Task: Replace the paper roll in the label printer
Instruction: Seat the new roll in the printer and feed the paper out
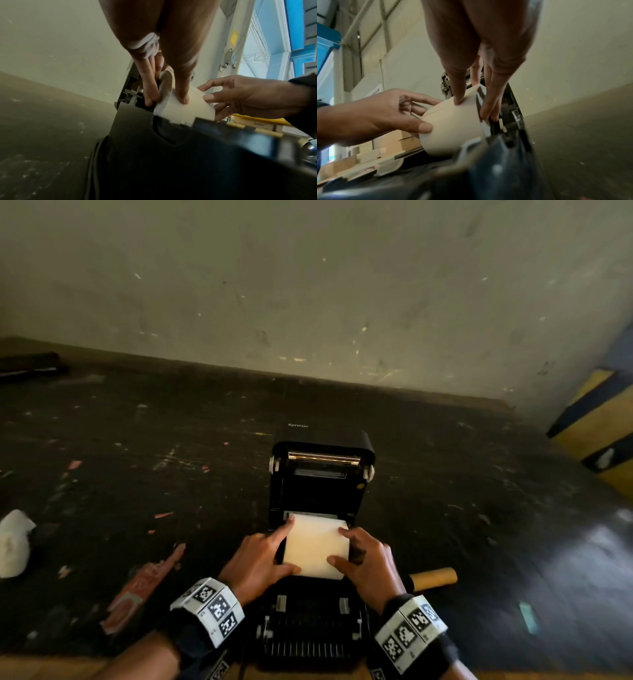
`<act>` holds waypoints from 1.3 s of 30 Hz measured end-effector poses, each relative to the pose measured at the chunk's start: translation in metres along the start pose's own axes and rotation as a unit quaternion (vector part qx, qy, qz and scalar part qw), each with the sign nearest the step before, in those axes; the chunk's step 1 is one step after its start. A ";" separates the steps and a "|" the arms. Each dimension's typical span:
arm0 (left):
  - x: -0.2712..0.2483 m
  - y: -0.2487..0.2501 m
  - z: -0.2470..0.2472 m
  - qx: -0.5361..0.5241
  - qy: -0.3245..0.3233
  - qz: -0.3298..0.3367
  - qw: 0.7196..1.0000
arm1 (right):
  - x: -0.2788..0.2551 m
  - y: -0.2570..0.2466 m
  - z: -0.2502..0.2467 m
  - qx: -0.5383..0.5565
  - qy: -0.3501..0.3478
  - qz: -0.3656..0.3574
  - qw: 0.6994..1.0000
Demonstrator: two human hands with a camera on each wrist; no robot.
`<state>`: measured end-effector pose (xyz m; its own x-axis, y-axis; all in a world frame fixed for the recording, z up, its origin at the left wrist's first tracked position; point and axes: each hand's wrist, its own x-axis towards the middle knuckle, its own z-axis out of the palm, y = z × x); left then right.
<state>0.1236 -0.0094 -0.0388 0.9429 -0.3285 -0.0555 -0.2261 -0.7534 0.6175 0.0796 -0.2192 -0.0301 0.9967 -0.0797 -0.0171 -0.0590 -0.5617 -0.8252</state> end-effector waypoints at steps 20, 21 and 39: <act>-0.005 0.008 0.004 0.082 -0.014 0.033 0.996 | -0.001 0.002 -0.005 -0.070 -0.014 -0.016 0.997; -0.007 0.008 0.003 0.098 -0.021 0.039 0.994 | -0.002 0.003 -0.005 -0.079 -0.016 -0.019 0.997; -0.032 0.002 0.012 0.003 0.066 0.088 0.994 | -0.030 0.024 0.008 -0.190 0.026 -0.108 0.976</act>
<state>0.0900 -0.0068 -0.0450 0.9125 -0.3781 0.1565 -0.3912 -0.6939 0.6045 0.0486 -0.2238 -0.0537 0.9846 0.0376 0.1706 0.1250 -0.8339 -0.5376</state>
